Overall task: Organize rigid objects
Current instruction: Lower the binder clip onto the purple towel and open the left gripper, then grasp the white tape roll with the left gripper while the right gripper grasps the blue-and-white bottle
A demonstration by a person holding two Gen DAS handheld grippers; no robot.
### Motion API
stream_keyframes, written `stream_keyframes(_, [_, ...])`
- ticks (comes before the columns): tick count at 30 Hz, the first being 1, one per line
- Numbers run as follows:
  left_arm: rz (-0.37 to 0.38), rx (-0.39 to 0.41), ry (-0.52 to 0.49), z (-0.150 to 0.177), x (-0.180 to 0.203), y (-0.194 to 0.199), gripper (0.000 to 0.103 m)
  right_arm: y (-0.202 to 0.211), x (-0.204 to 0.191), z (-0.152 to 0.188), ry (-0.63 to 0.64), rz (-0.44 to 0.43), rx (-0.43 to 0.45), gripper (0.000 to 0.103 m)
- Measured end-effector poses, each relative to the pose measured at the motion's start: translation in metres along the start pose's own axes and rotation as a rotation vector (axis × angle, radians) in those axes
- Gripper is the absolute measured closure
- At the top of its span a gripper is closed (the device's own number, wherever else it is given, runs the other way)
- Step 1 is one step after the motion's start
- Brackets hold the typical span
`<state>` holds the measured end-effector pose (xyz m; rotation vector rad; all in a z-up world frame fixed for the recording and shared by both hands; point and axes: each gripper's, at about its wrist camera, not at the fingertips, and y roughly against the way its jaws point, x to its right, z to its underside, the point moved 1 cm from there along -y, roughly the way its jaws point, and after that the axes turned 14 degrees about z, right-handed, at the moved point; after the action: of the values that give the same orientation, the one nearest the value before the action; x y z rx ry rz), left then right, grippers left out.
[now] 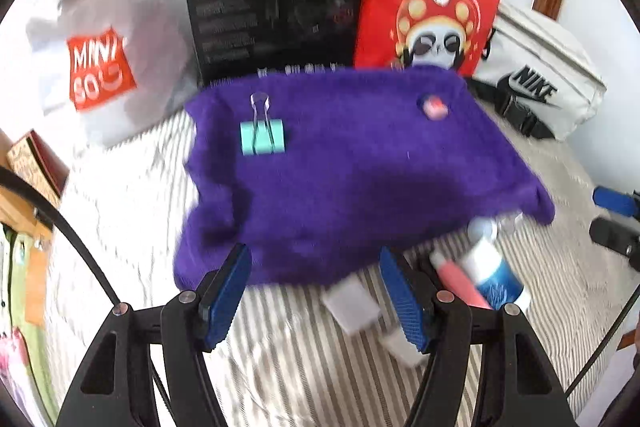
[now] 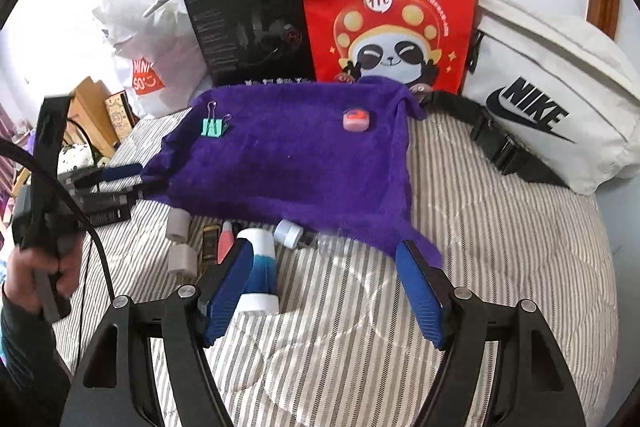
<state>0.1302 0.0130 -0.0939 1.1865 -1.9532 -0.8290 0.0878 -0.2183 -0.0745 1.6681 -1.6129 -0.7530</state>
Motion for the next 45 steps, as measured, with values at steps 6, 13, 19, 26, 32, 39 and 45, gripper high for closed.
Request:
stream_keyframes(6, [0.023, -0.056, 0.109, 0.021, -0.017, -0.022, 0.039, -0.008, -0.007, 0.013, 0.015, -0.019, -0.032, 0.03])
stream_keyframes(13, [-0.022, -0.038, 0.11, 0.029, -0.024, -0.021, 0.038, -0.014, -0.01, 0.023, 0.026, -0.022, -0.063, 0.03])
stream_keyframes(19, [-0.105, -0.078, 0.095, 0.032, -0.022, -0.025, 0.043, -0.02, -0.017, 0.024, 0.044, -0.041, -0.073, 0.03])
stream_keyframes(26, [-0.098, -0.051, 0.091, 0.04, -0.024, -0.019, 0.076, -0.032, -0.035, 0.027, 0.08, -0.071, -0.086, 0.03])
stream_keyframes(32, [-0.097, -0.05, 0.083, 0.045, -0.027, -0.012, 0.076, -0.042, -0.053, 0.029, 0.117, -0.074, -0.076, 0.03])
stream_keyframes(39, [-0.098, -0.044, 0.082, 0.053, -0.027, -0.005, 0.075, -0.055, -0.065, 0.028, 0.157, -0.077, -0.082, 0.053])
stream_keyframes(45, [-0.098, -0.028, 0.1, 0.057, -0.027, -0.001, 0.075, -0.059, -0.069, 0.022, 0.162, -0.045, -0.054, 0.053])
